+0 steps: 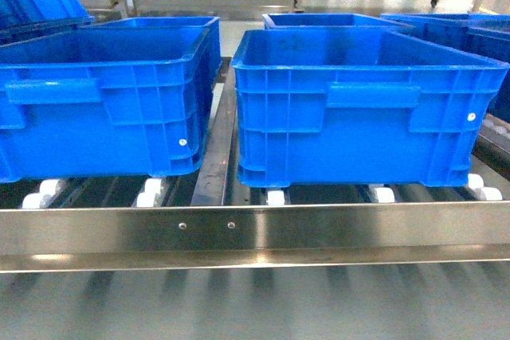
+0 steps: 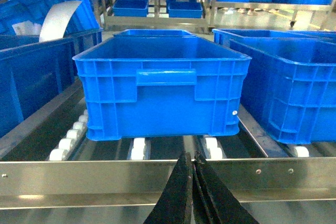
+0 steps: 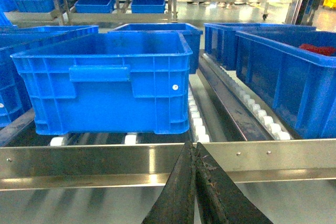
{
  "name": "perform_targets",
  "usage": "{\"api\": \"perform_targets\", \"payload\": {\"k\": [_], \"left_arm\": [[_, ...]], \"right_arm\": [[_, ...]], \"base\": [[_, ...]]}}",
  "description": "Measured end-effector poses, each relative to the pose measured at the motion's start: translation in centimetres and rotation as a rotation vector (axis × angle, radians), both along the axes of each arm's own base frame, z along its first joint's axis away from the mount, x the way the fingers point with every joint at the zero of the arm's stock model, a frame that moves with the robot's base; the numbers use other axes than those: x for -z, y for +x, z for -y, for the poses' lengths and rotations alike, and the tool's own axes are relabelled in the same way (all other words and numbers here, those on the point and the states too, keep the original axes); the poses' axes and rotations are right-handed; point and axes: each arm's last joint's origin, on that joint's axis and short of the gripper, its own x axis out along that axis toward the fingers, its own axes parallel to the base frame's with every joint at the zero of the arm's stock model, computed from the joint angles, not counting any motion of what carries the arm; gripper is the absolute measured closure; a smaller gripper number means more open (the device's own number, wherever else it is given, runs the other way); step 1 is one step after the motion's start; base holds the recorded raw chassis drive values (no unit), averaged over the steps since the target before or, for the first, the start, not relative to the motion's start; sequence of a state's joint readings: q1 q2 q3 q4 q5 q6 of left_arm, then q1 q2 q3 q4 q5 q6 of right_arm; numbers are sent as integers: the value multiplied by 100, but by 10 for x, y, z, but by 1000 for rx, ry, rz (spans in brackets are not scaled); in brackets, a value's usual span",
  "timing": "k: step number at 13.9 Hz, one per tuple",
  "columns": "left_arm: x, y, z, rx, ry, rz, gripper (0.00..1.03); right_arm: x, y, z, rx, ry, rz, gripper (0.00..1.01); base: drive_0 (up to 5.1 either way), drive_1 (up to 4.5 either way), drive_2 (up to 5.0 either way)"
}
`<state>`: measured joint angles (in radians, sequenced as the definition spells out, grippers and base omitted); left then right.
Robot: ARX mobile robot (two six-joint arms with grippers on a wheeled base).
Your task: Sort blue parts and orange caps into right shelf containers
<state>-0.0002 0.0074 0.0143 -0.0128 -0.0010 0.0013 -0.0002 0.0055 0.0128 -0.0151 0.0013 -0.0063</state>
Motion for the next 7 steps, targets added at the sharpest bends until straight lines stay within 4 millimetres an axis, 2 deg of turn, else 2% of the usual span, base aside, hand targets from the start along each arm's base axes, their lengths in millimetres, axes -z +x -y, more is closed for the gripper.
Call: {"api": "perform_targets", "payload": {"k": [4, 6, 7], "left_arm": [[-1, 0, 0, 0, 0, 8, 101], [-1, 0, 0, 0, -1, 8, 83], [-1, 0, 0, 0, -1, 8, 63]], "right_arm": [[-1, 0, 0, -1, 0, 11, 99], [-1, 0, 0, -1, 0, 11, 81], [-1, 0, 0, -1, 0, 11, 61]], "base": [[0, 0, 0], [0, 0, 0], [0, 0, 0]]}}
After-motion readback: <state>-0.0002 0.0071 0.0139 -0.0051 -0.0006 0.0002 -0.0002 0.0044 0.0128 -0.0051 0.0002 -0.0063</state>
